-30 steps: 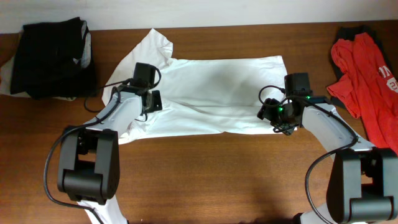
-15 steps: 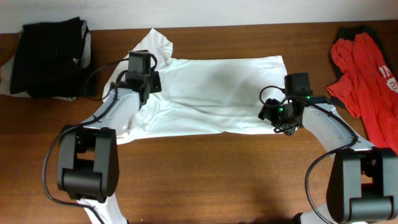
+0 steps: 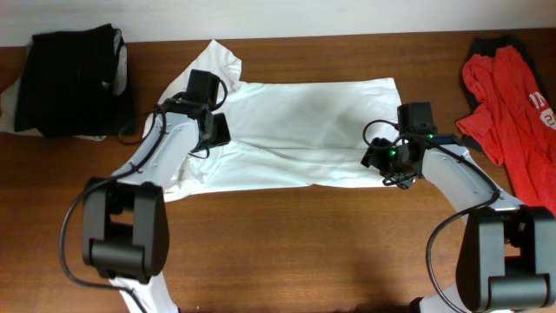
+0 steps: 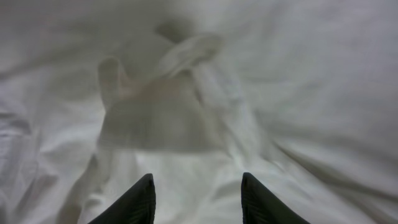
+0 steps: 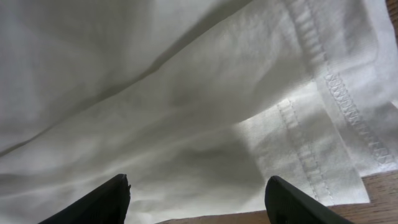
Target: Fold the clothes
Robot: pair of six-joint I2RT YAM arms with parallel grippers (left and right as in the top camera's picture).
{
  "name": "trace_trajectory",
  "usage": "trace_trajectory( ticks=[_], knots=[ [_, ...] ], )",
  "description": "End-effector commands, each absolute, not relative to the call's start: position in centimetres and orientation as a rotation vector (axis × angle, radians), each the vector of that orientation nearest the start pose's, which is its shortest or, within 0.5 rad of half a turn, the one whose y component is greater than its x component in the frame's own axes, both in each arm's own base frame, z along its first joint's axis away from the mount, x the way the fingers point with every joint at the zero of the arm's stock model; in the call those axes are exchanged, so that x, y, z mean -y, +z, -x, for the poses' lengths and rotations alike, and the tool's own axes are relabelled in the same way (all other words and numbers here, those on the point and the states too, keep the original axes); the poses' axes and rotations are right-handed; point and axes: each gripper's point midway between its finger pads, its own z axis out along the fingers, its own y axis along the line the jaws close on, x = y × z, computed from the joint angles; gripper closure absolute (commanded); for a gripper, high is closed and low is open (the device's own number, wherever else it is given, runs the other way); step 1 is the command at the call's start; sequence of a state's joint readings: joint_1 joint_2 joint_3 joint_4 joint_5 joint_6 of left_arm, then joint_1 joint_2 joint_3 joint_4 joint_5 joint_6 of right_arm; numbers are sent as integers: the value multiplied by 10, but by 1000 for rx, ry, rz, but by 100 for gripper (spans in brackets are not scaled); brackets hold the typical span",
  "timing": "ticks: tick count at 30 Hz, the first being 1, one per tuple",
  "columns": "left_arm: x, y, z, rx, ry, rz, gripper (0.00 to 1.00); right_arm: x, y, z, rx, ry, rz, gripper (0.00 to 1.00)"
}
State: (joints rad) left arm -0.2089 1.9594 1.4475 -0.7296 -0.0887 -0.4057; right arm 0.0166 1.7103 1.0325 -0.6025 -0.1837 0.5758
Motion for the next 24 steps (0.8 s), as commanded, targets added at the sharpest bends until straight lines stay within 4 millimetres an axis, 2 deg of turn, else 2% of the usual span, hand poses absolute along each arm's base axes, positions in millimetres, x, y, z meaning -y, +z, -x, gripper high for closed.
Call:
trace_trajectory(
  ticks=[1,3,6,10,14,17,19,21,24],
  knots=[
    [48,30,-439,-2795,37,532,56,-36,31,-352,-2802,353,-764,26],
    [39,19,-439,-2800,41,599,57,-36,31,-352,-2802,353,-764,26],
    [32,20,-449,-2757,22,633,57,-36,32,-352,-2801,353,-764,26],
    [37,22,-455,-2743,-37,628,57,-36,32,-353,-2799,354,-763,26],
    [40,22,-455,-2747,-60,625,73,-36,32,-353,-2799,354,-763,26],
    [44,21,-453,-2762,-88,623,76,-36,32,-353,-2799,353,-763,26],
    [44,21,-452,-2767,-89,622,91,-36,32,-353,-2799,353,-763,26],
    [43,21,-453,-2762,-79,624,99,-36,32,-353,-2799,353,-763,26],
    [34,31,-462,-2734,-2,552,99,-35,31,-353,-2798,344,-764,26]
  ],
)
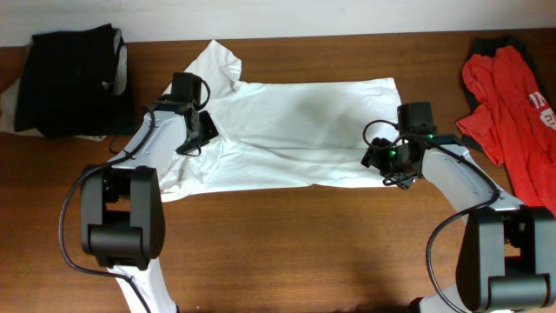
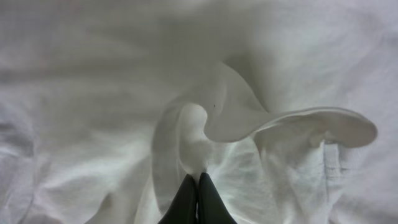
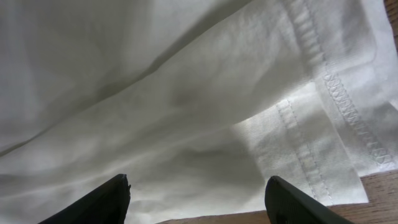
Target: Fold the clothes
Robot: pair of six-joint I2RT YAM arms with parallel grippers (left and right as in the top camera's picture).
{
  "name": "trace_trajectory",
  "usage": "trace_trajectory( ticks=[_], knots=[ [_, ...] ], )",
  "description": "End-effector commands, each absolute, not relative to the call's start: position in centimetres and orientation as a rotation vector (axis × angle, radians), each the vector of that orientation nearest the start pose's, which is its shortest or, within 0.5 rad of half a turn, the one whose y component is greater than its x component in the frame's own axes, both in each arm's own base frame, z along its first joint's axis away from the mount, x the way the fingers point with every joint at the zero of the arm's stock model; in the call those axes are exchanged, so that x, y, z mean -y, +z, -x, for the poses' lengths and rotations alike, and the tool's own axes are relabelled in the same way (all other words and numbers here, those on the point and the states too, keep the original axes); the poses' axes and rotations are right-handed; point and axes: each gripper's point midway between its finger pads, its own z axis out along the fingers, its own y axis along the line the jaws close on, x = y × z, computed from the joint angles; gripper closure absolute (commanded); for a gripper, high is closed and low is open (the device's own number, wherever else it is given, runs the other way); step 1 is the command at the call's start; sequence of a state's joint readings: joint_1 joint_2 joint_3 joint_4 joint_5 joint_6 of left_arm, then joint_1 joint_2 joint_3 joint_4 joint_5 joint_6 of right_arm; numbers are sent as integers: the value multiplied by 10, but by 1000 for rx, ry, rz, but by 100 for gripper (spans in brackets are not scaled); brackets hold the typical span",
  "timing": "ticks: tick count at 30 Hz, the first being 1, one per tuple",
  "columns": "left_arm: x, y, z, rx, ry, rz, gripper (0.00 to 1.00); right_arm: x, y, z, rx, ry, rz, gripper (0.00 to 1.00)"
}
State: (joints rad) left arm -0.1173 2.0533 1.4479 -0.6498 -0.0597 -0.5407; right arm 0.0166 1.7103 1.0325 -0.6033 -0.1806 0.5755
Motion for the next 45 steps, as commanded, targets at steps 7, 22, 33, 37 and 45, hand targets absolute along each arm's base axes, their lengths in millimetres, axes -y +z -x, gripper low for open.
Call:
trace_trajectory(
  ticks=[7,22,33,37,45],
  knots=[
    [11,88,-512,-2565,192,303,99,-33,31,-353,-2796,332,-766,26],
    [8,116,-536,-2449,270,131,1,-32,31,-352,-2799,320,-768,26],
    [104,53,-430,-2919,-108,-96,99,-35,30,-347,-2824,341,-774,54],
    [91,22,-419,-3023,-77,-50,99,-38,30,-344,-2837,359,-776,75],
    [10,2,-400,-3134,124,284,99,-32,15,-346,-2850,302,-789,74]
  ],
)
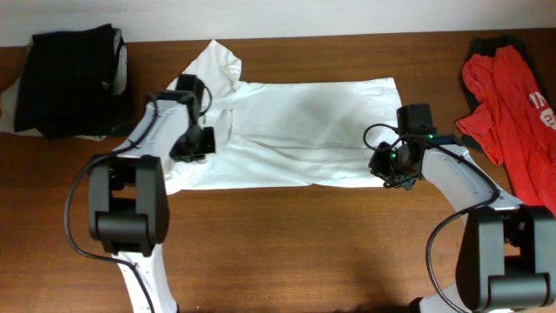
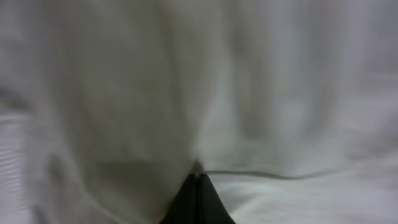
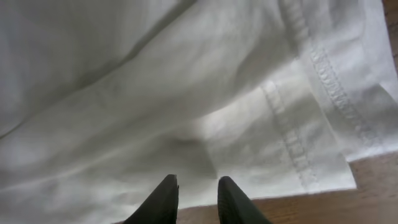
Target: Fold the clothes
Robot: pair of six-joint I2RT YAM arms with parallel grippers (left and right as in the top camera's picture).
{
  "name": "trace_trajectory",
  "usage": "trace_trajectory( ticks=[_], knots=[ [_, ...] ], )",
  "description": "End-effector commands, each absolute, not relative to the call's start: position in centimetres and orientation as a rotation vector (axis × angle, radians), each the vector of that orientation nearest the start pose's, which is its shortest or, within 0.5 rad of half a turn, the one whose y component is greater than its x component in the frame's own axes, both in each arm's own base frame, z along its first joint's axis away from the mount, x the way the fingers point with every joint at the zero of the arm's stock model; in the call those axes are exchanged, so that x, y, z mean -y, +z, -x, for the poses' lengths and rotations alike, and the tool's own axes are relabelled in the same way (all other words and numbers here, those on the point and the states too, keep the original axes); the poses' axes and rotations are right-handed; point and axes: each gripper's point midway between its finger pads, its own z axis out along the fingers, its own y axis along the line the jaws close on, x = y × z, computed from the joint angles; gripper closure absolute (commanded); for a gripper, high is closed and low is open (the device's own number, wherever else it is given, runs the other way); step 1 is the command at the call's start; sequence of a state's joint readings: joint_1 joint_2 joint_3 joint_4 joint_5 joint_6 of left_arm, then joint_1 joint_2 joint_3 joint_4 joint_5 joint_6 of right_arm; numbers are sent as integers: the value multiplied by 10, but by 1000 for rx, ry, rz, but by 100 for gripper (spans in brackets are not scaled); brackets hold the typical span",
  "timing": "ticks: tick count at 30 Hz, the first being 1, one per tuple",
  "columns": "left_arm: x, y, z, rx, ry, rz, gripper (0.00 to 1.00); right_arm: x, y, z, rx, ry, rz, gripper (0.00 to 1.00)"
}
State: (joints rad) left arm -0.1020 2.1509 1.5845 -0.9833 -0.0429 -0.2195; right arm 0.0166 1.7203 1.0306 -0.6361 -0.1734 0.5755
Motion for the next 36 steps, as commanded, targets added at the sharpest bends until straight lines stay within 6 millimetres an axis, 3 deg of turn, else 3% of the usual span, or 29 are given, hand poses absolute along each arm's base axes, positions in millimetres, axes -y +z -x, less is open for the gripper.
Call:
trace_trajectory(
  ticks=[1,6,8,11,16,20,22,25,27,28,30,31,36],
  knots=[
    [5,2,-398,-3140,132,302,99,-32,10,-347,-2855,299,-791,74],
    [-20,3,-388,-3165,180,388,99,-22,-12,-344,-2880,206,-846,74],
    [-28,3,-386,-3164,208,426,99,-16,-13,-342,-2884,169,-856,74],
    [-59,9,-373,-3135,431,609,99,-2,-14,-334,-2895,149,-927,74],
    [-76,11,-354,-3157,468,769,99,24,-14,-323,-2892,129,-1058,74],
    [-80,15,-348,-3158,476,830,99,30,-4,-329,-2889,127,-1051,76],
    [-81,26,-353,-3119,462,839,99,31,14,-339,-2880,130,-1043,76],
    [-75,64,-371,-3002,408,801,99,29,55,-357,-2895,161,-968,64],
    [-64,83,-379,-2944,375,749,99,12,72,-367,-2918,298,-814,43],
    [-48,90,-386,-2934,319,677,94,6,72,-368,-2925,328,-790,30],
    [-25,87,-390,-2953,250,613,70,-10,66,-360,-2969,348,-762,28],
    [-16,86,-391,-2963,237,576,63,-17,62,-355,-2981,361,-795,28],
    [6,85,-393,-2968,231,489,41,-45,36,-346,-2952,383,-991,30]
  ],
)
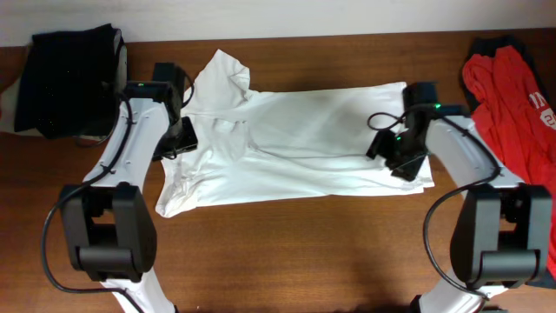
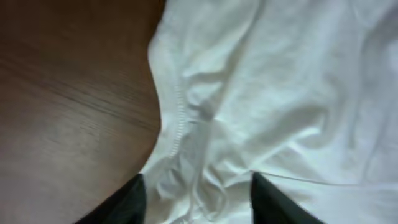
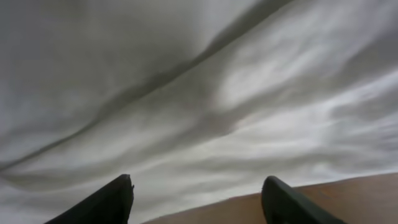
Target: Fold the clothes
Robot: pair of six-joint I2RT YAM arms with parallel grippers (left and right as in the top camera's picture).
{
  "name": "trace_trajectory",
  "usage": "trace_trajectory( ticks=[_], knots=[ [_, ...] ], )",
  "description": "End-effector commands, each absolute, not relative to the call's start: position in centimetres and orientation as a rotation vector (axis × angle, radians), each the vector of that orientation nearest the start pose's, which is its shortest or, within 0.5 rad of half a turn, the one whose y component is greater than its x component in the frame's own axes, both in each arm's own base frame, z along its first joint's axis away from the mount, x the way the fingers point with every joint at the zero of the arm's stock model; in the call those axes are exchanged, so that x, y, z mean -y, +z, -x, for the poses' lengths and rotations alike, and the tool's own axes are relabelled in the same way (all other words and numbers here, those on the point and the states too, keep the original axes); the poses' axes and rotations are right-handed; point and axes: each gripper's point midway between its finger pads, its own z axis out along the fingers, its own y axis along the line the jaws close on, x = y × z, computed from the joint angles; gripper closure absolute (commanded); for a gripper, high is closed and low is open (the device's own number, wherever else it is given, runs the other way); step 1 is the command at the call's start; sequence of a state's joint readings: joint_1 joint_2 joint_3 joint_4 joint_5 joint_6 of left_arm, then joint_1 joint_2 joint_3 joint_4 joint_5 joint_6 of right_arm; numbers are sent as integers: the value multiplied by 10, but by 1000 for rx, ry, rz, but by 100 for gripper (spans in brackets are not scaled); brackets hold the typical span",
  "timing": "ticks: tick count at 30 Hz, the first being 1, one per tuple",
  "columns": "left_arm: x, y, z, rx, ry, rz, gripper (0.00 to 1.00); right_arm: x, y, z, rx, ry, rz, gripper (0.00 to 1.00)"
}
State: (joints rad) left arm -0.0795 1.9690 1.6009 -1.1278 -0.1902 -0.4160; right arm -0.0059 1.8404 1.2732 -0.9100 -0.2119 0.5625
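Observation:
A white T-shirt (image 1: 295,139) lies spread across the middle of the wooden table (image 1: 287,252), neck end at the left, creased along its length. My left gripper (image 1: 178,137) stands open at the shirt's left edge. In the left wrist view the left gripper (image 2: 199,205) straddles a rumpled seam of the shirt (image 2: 280,93), with bare wood to the left. My right gripper (image 1: 398,158) is open over the shirt's right end. The right wrist view shows the right gripper (image 3: 196,205) wide apart above smooth white cloth (image 3: 186,93) near the hem.
A pile of black clothes (image 1: 74,78) sits at the back left corner. A red garment (image 1: 512,96) lies at the far right. Bare wood runs along the front edge of the table.
Both grippers have opened and let go of the shirt. The left one now sits further left at the shirt's edge, the right one further right. The shirt reaches further right and its left lower corner is spread.
First both grippers were open over the shirt, left near the sleeve, right at the hem. Then the left was shut on a fold of cloth. Later the right fingers stood close together at the hem. Now both are open and the shirt lies wider.

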Motion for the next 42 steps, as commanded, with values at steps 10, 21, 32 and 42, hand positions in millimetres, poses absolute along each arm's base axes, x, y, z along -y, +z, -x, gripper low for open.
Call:
trace_trajectory(
  ticks=[10,21,32,42],
  knots=[
    [7,85,-391,-2976,234,481,37,-47,16,-355,-2855,427,-1045,36],
    [7,85,-392,-2978,236,463,37,-45,7,-362,-2795,435,-1058,54],
    [7,85,-392,-2977,235,459,37,-35,8,-372,-2744,369,-1045,90],
    [7,86,-395,-2964,229,459,37,-19,24,-419,-2536,322,-975,86]
  ],
)
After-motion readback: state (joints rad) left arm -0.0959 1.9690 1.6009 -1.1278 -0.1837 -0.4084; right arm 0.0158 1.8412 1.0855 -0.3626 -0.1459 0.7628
